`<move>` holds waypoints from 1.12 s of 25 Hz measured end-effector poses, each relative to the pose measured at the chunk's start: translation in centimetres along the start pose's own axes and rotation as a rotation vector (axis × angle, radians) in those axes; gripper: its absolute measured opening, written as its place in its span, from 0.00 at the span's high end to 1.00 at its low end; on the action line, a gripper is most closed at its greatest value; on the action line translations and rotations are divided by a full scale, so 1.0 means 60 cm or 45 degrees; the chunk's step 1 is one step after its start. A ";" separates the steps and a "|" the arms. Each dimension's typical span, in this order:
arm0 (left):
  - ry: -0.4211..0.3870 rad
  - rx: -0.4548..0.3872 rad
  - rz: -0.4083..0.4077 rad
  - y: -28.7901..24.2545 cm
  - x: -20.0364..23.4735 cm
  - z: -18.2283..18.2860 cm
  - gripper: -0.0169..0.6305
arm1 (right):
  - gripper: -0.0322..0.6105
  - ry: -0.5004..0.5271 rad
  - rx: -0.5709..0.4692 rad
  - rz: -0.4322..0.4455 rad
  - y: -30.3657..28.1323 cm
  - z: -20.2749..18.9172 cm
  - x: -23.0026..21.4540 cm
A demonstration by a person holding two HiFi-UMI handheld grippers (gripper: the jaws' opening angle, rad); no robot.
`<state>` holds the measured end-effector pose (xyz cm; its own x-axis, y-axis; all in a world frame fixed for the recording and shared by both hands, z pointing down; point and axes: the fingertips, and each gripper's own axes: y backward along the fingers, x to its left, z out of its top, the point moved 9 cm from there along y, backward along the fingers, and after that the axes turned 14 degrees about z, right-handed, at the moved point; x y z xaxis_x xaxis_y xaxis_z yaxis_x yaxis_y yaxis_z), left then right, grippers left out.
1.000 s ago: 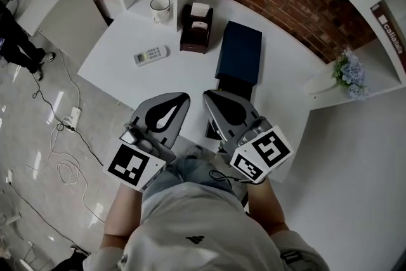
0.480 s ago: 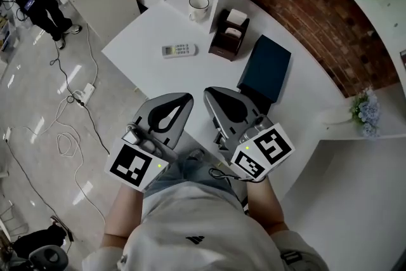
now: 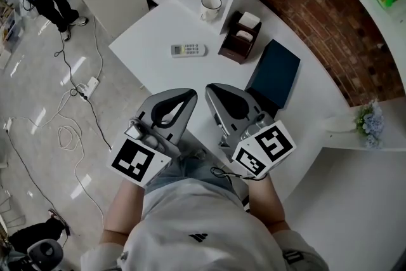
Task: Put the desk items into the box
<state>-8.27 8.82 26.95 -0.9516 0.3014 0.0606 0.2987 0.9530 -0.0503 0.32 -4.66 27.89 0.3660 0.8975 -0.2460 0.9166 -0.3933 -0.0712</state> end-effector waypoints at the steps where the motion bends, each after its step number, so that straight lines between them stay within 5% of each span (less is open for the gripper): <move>1: 0.003 -0.027 -0.013 -0.007 0.003 0.003 0.96 | 0.94 0.000 0.003 -0.009 -0.002 0.002 -0.004; 28: 0.019 0.008 -0.050 -0.097 0.274 0.018 0.96 | 0.93 0.014 0.166 -0.120 -0.252 0.017 -0.150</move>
<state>-25.76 8.18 27.15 -0.9613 0.2641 0.0778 0.2605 0.9640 -0.0538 -16.95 -6.98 30.20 0.2818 0.9336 -0.2215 0.9186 -0.3292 -0.2188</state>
